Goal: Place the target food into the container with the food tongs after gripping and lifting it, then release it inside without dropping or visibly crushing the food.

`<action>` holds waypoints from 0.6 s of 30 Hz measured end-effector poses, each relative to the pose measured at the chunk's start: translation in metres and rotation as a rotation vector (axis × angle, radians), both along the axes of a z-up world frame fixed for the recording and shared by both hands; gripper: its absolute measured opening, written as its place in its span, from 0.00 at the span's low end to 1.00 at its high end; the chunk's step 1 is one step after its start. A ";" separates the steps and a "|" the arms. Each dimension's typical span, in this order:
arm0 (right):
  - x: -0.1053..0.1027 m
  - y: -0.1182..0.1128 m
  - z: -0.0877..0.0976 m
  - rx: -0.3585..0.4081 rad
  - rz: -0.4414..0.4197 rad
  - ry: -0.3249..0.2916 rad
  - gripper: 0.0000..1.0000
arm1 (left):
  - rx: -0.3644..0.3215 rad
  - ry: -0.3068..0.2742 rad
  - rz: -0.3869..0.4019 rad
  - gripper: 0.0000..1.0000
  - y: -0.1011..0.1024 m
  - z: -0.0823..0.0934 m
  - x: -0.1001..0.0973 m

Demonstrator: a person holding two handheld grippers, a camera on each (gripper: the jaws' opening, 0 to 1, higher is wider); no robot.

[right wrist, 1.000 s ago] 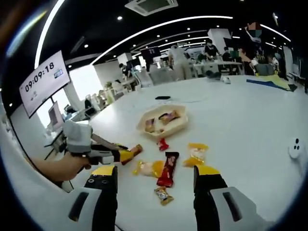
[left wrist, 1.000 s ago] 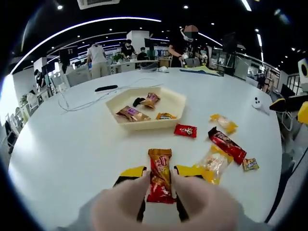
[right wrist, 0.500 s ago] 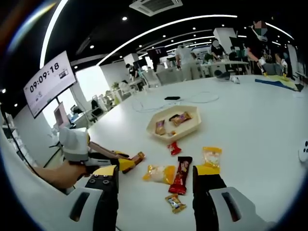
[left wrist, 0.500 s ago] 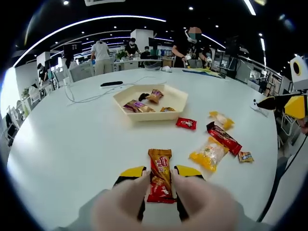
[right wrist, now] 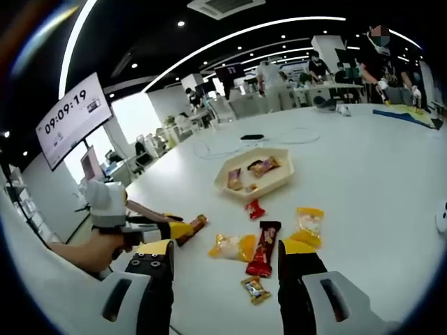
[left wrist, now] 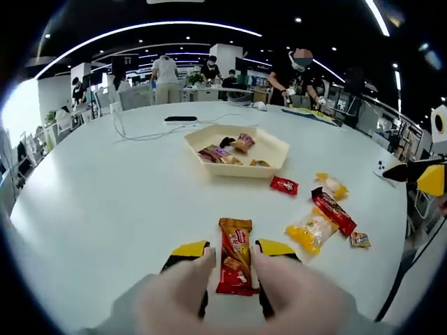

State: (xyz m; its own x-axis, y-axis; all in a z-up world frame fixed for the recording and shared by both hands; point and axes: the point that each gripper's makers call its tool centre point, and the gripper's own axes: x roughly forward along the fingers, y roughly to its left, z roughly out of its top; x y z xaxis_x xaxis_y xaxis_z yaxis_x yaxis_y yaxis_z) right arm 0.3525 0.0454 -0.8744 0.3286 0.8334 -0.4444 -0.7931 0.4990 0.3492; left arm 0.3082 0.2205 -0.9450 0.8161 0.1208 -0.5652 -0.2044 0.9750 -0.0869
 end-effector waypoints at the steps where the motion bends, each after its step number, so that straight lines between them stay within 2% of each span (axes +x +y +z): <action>1: 0.001 0.000 0.001 0.009 -0.007 0.009 0.61 | 0.010 -0.003 -0.007 0.26 -0.001 0.001 0.000; 4: 0.003 -0.001 0.000 0.012 -0.018 0.014 0.61 | 0.019 0.003 -0.019 0.26 -0.005 -0.001 0.002; 7: 0.002 0.000 -0.002 0.004 -0.015 0.017 0.61 | 0.067 0.029 -0.041 0.26 -0.006 -0.007 0.003; 17: 0.004 0.004 -0.004 -0.004 -0.021 0.021 0.59 | 0.081 0.014 -0.064 0.25 -0.005 -0.005 0.003; 18: 0.002 0.009 -0.005 -0.011 -0.010 0.025 0.59 | 0.118 0.026 -0.098 0.25 -0.005 -0.004 0.004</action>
State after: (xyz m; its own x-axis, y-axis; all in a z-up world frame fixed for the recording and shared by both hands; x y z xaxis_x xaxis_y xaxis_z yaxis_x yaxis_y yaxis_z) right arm 0.3548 0.0546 -0.8795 0.3260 0.8252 -0.4612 -0.7792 0.5108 0.3633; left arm 0.3125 0.2153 -0.9488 0.8126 0.1080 -0.5727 -0.1083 0.9935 0.0337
